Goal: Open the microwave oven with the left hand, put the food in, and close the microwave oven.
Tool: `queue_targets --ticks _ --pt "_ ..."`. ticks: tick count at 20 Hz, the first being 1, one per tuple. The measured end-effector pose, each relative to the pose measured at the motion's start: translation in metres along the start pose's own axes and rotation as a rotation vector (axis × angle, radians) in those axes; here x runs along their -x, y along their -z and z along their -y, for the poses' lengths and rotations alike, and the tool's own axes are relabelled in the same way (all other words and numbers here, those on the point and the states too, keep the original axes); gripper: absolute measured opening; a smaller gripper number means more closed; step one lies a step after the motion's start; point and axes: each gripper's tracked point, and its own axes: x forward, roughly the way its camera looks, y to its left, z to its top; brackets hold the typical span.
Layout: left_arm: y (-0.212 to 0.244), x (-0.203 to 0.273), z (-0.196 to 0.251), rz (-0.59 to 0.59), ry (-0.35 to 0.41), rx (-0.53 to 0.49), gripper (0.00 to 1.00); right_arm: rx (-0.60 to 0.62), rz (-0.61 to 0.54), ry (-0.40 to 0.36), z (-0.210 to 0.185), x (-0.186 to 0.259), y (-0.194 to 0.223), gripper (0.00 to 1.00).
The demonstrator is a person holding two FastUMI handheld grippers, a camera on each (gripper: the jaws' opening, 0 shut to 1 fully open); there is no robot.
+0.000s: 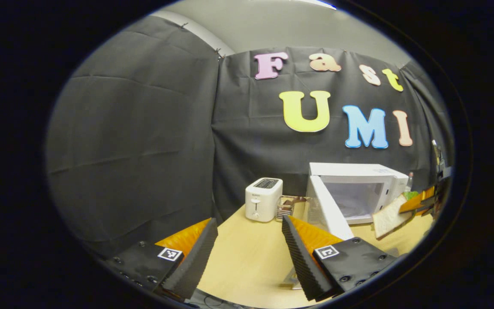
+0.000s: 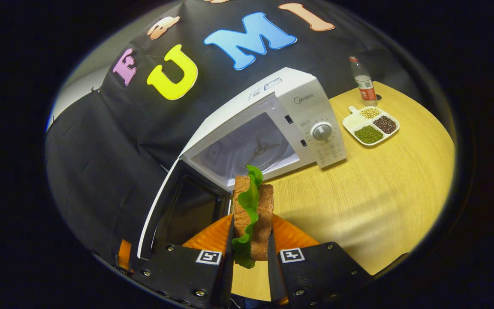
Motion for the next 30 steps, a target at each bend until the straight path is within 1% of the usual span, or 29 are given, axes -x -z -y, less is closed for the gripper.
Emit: queue_targets --ticks 3,4,5,7,8,9,10,12,14,15,16,17,18,19,20,22,25,26,28,30 --pt "0.002 -0.016 -0.018 -0.015 0.005 -0.010 0.98 0.001 0.046 0.009 -0.009 -0.028 -0.007 0.35" --pt "0.001 -0.020 -0.022 -0.012 0.003 -0.014 0.96 -0.004 0.060 0.012 -0.011 -0.037 -0.009 0.35" --pt "0.001 -0.025 -0.027 -0.015 0.003 -0.018 0.98 -0.011 0.075 0.014 -0.013 -0.045 -0.011 0.35" --pt "-0.001 -0.033 -0.036 -0.023 0.010 -0.021 0.98 -0.019 0.106 0.021 -0.016 -0.065 -0.019 0.35" --pt "-0.002 -0.037 -0.039 -0.026 0.019 -0.018 0.94 -0.023 0.122 0.029 -0.015 -0.074 -0.022 0.35" --pt "-0.001 -0.041 -0.041 -0.029 0.027 -0.015 0.94 -0.027 0.146 0.036 -0.015 -0.084 -0.028 0.35" --pt "0.000 -0.046 -0.044 -0.033 0.031 -0.016 0.98 -0.031 0.170 0.043 -0.015 -0.093 -0.034 0.35" --pt "0.002 -0.054 -0.052 -0.043 0.034 -0.023 0.98 -0.040 0.212 0.052 -0.014 -0.112 -0.042 0.35" --pt "0.003 -0.065 -0.056 -0.051 0.040 -0.023 0.96 -0.066 0.241 0.065 -0.010 -0.131 -0.048 0.35" --pt "0.004 -0.069 -0.058 -0.054 0.043 -0.017 0.99 -0.083 0.253 0.068 -0.010 -0.141 -0.051 0.35" --pt "0.003 -0.072 -0.060 -0.058 0.043 -0.009 0.96 -0.099 0.266 0.065 -0.010 -0.151 -0.054 0.35" --pt "0.003 -0.075 -0.062 -0.060 0.045 -0.002 0.99 -0.112 0.280 0.062 -0.009 -0.160 -0.056 0.35" --pt "0.001 -0.076 -0.065 -0.058 0.044 0.001 0.96 -0.127 0.292 0.062 -0.009 -0.168 -0.059 0.35" --pt "0.002 -0.077 -0.068 -0.059 0.043 -0.002 0.96 -0.142 0.303 0.062 -0.009 -0.176 -0.060 0.35" --pt "0.001 -0.078 -0.071 -0.060 0.039 -0.009 0.94 -0.155 0.311 0.064 -0.008 -0.185 -0.061 0.35" --pt "0.000 -0.081 -0.078 -0.064 0.033 -0.028 0.99 -0.178 0.317 0.066 -0.006 -0.200 -0.062 0.35" --pt "0.004 -0.087 -0.085 -0.079 0.024 -0.048 0.99 -0.194 0.340 0.049 -0.006 -0.219 -0.071 0.34" --pt "0.006 -0.089 -0.087 -0.085 0.024 -0.051 0.94 -0.197 0.345 0.053 -0.004 -0.225 -0.074 0.35" --pt "0.010 -0.091 -0.088 -0.095 0.022 -0.062 0.94 -0.201 0.342 0.061 0.001 -0.236 -0.078 0.35" --pt "0.010 -0.093 -0.089 -0.096 0.022 -0.067 0.96 -0.190 0.340 0.087 0.007 -0.242 -0.078 0.35"
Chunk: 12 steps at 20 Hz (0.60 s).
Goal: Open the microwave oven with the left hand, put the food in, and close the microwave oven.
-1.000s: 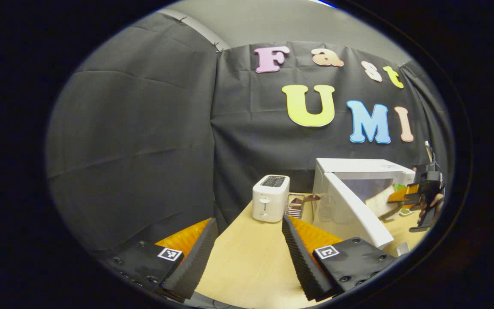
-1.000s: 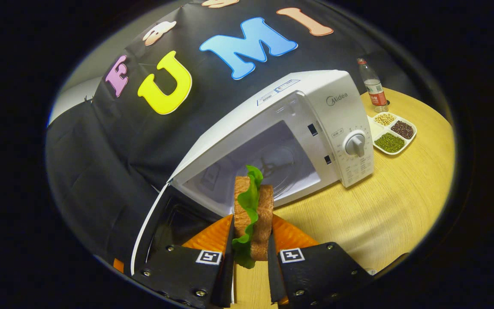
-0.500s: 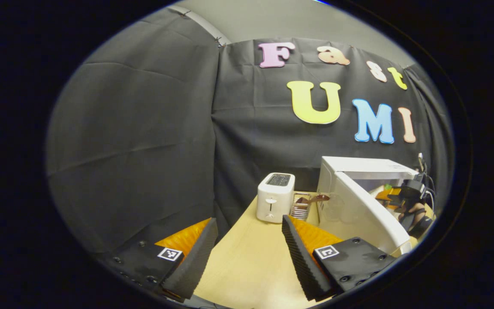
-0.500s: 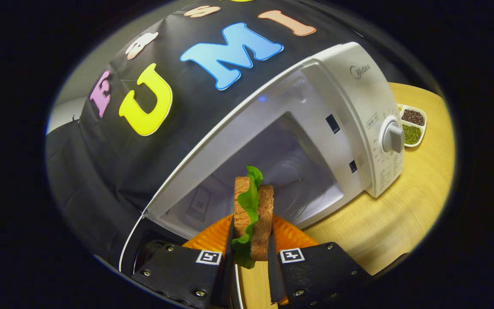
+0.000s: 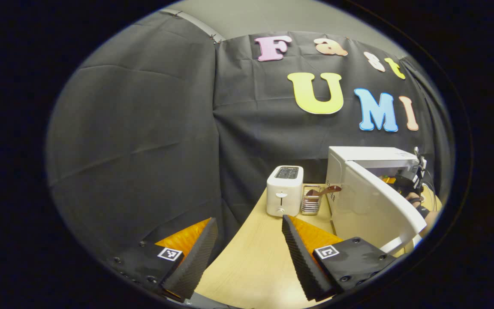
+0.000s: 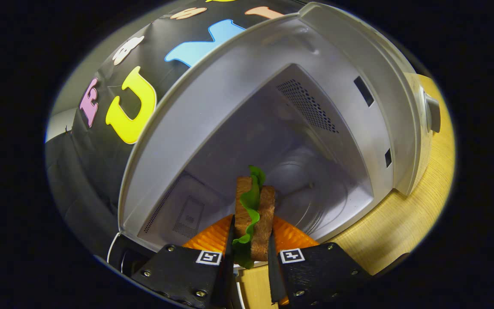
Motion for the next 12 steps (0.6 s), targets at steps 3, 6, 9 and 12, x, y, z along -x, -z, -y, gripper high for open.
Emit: queue_targets --ticks 3,6,9,12 --pt "0.000 -0.001 0.005 0.004 0.008 0.004 0.96 0.084 0.029 0.051 0.012 -0.002 -0.001 0.48" --pt "-0.002 -0.002 0.008 0.013 0.013 0.010 0.96 0.204 0.054 0.126 0.026 0.001 -0.007 0.57" --pt "-0.006 0.000 0.014 0.020 0.024 0.034 0.96 0.342 0.061 0.207 0.042 0.010 -0.017 0.97" --pt "-0.016 0.004 0.018 0.042 0.031 0.035 0.99 0.439 0.102 0.214 0.038 0.032 -0.033 0.97"
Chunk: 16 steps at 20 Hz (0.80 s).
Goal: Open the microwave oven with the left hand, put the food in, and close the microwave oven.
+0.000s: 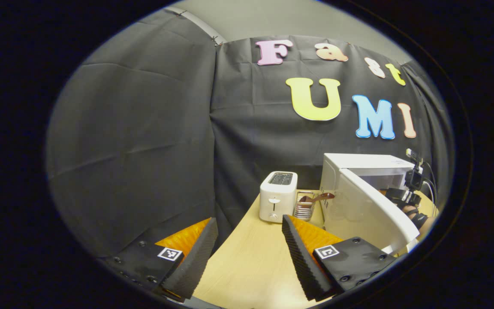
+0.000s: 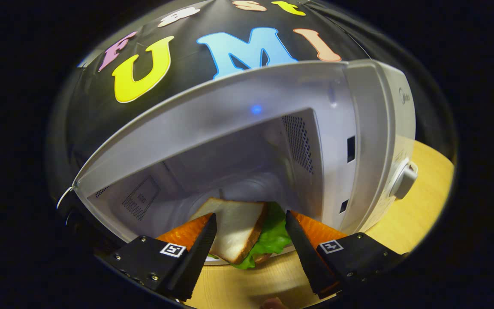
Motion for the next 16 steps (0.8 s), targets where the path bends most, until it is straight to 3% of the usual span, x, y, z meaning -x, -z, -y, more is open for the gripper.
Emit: queue_targets --ticks 13,14,16 --pt "-0.029 0.045 0.029 0.104 0.028 0.009 0.99 0.217 0.153 -0.176 0.004 0.186 -0.062 0.97" --pt "-0.030 0.050 0.030 0.111 0.027 0.006 0.94 0.222 0.163 -0.182 0.007 0.202 -0.066 0.97" --pt "-0.029 0.059 0.036 0.122 0.039 0.016 0.99 0.227 0.185 -0.190 0.014 0.226 -0.071 0.97"
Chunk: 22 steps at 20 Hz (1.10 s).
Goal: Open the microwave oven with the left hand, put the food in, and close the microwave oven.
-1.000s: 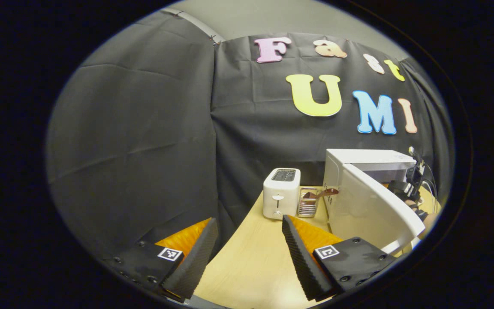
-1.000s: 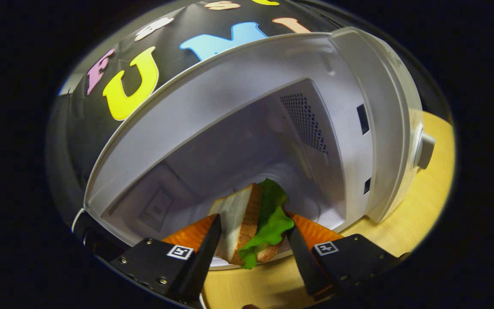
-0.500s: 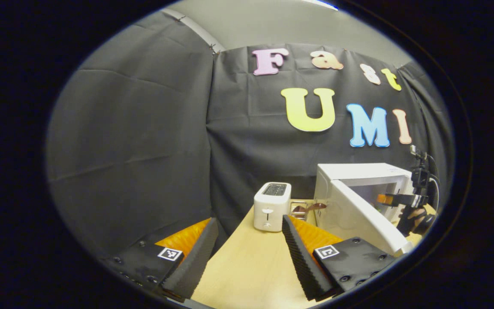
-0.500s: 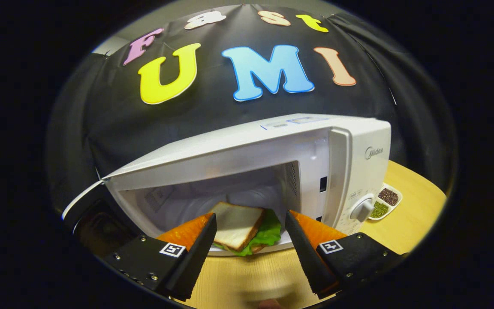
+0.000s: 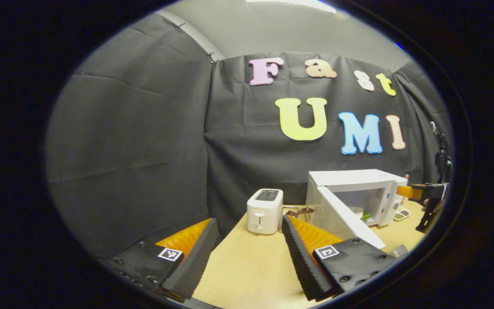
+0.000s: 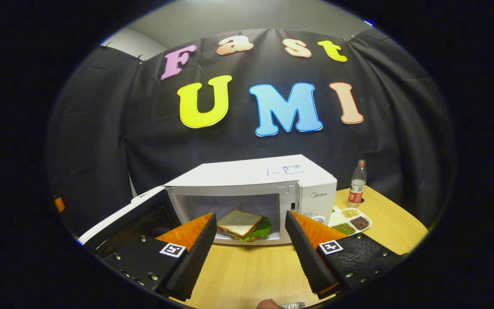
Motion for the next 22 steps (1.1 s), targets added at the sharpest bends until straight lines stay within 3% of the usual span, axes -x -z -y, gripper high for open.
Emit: queue_targets --ticks 3,10,11,12,13,14,22 --pt "0.007 0.008 0.005 -0.004 0.000 0.021 0.89 0.009 0.023 0.003 0.011 0.030 -0.009 0.97" --pt "0.022 0.012 0.024 -0.012 0.041 0.029 0.21 -0.016 0.067 0.028 0.031 0.074 -0.027 0.96" --pt "0.024 0.016 0.027 -0.016 0.049 0.039 0.03 -0.016 0.075 0.029 0.031 0.079 -0.031 0.97" --pt "0.027 0.018 0.035 -0.027 0.076 0.047 0.15 -0.014 0.084 0.026 0.031 0.082 -0.035 0.97" --pt "0.027 0.041 0.028 -0.026 0.079 0.037 0.11 -0.014 0.093 0.020 0.029 0.085 -0.039 0.97" --pt "0.025 0.020 0.041 -0.019 0.102 0.027 0.07 -0.012 0.098 0.008 0.026 0.087 -0.042 0.97" --pt "0.094 -0.004 0.097 -0.128 0.218 -0.031 0.07 0.034 0.115 -0.010 0.011 0.099 -0.048 0.97"
